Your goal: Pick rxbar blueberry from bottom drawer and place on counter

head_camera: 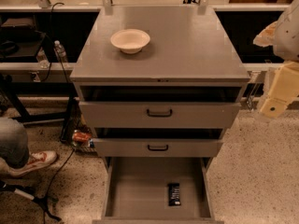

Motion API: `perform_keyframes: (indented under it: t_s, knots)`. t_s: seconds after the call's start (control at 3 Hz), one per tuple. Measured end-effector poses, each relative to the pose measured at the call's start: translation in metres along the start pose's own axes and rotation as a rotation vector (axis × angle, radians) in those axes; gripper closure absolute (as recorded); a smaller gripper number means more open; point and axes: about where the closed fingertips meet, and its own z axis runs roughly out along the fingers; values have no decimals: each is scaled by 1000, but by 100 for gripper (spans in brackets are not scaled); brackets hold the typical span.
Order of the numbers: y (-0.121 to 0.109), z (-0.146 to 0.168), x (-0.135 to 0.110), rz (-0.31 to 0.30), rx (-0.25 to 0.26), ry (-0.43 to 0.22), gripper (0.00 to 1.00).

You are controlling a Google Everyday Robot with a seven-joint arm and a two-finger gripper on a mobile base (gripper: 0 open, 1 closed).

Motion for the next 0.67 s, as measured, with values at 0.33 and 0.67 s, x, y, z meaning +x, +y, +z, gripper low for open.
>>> perform_keyframes:
  t_s: [0.33, 0.67]
  knots:
    - [0, 2, 0, 3, -2, 5, 0]
    - [2, 14, -3, 20, -15, 34, 0]
